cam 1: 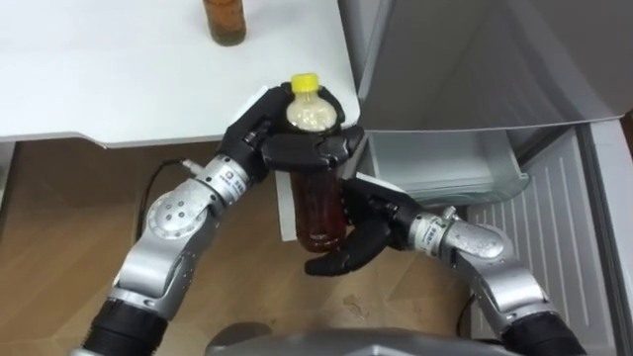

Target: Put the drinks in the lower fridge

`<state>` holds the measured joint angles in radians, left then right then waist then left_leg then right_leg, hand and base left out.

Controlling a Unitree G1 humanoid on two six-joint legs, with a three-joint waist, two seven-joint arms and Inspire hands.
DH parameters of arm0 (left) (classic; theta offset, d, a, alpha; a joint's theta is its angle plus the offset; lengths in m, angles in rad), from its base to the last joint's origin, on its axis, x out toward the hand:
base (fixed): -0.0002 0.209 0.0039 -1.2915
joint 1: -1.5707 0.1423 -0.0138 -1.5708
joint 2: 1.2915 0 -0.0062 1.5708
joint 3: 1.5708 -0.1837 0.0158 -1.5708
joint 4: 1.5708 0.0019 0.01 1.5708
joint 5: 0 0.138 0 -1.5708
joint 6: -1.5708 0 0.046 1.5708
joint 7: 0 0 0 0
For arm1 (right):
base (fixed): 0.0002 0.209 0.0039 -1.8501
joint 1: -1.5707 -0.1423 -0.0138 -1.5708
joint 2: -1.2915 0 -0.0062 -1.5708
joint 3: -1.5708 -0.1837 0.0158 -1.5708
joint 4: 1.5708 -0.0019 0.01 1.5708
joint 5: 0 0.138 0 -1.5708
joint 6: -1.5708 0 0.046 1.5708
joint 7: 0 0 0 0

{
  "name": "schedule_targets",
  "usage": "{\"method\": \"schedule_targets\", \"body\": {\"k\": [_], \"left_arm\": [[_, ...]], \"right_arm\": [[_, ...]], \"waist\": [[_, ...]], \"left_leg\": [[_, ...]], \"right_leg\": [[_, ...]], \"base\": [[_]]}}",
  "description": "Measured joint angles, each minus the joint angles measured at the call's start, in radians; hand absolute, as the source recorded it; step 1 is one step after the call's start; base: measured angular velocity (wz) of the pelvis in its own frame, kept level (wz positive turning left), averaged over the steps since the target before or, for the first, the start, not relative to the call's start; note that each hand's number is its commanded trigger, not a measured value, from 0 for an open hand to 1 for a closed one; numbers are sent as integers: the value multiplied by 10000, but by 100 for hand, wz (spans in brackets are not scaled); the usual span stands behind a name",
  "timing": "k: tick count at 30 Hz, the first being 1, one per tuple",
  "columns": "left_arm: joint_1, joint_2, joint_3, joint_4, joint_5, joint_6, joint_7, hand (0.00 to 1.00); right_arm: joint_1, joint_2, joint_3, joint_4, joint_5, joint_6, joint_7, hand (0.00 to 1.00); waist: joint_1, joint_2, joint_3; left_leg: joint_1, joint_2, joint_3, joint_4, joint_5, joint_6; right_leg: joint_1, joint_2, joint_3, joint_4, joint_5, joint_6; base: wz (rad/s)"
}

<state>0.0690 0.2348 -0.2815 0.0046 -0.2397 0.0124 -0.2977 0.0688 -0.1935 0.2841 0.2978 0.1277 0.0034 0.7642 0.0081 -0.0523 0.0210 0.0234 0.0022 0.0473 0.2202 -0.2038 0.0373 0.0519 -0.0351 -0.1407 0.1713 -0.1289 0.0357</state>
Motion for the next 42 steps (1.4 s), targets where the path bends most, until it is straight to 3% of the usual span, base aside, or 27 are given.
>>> {"method": "schedule_targets", "body": {"k": [6,7,8,19,22,24,27,30,31,32,42], "left_arm": [[106,131,-151,140,559,-38,10,100],[107,127,-151,159,559,-79,12,100],[107,114,-153,171,560,-105,23,100],[154,70,-480,181,557,-298,37,100],[155,52,-600,180,530,-297,64,100],[156,-10,-627,225,444,-296,112,100],[155,-92,-761,233,435,-408,111,100],[159,-130,-851,244,355,-460,102,51],[159,-143,-859,244,358,-471,99,14],[159,-160,-876,254,364,-476,110,1],[187,-49,-854,276,155,-476,114,0]], "right_arm": [[-9,-103,219,-7,1158,-3,227,0],[-10,-116,221,-7,1212,-2,227,54],[-10,-149,230,-7,1393,-2,228,100],[7,-329,401,-7,2185,418,-93,100],[7,-371,497,-7,2201,416,-138,100],[6,-361,547,-8,2229,397,-186,100],[6,-295,567,-7,2236,405,-350,100],[6,-290,620,-8,2269,405,-357,100],[6,-280,630,-8,2281,405,-381,100],[6,-271,655,-8,2289,405,-418,100],[6,-400,707,-7,2289,405,-675,100]], "waist": [[11,-77,46],[33,-88,52],[63,-103,56],[278,-105,13],[265,-37,-38],[262,57,-123],[251,103,-155],[244,98,-151],[244,97,-151],[244,93,-148],[255,39,-83]], "left_leg": [[-23,5,-22,19,-5,-6],[-24,4,-22,16,-5,-7],[-21,3,-21,17,-5,-6],[-191,-27,-31,121,17,-28],[-204,-24,-62,135,17,-29],[-199,-24,-63,137,18,-32],[-188,-25,-75,134,29,-45],[-190,-23,-78,125,36,-55],[-193,-23,-78,108,36,-55],[-196,-23,-78,89,37,-57],[-272,-17,-43,101,42,-66]], "right_leg": [[3,-3,25,14,0,0],[-4,-4,25,23,0,0],[-10,-5,27,38,0,0],[-182,-1,-12,140,0,0],[-182,-1,-89,140,1,-1],[-175,-3,-109,141,2,-2],[-153,-5,-115,143,2,-2],[-152,-3,-116,145,2,-2],[-150,-3,-117,146,2,-2],[-136,-2,-117,147,2,-2],[-181,5,-118,142,1,-3]], "base": [[0],[0],[0],[0],[0],[0],[0],[0],[0],[0],[0]]}}
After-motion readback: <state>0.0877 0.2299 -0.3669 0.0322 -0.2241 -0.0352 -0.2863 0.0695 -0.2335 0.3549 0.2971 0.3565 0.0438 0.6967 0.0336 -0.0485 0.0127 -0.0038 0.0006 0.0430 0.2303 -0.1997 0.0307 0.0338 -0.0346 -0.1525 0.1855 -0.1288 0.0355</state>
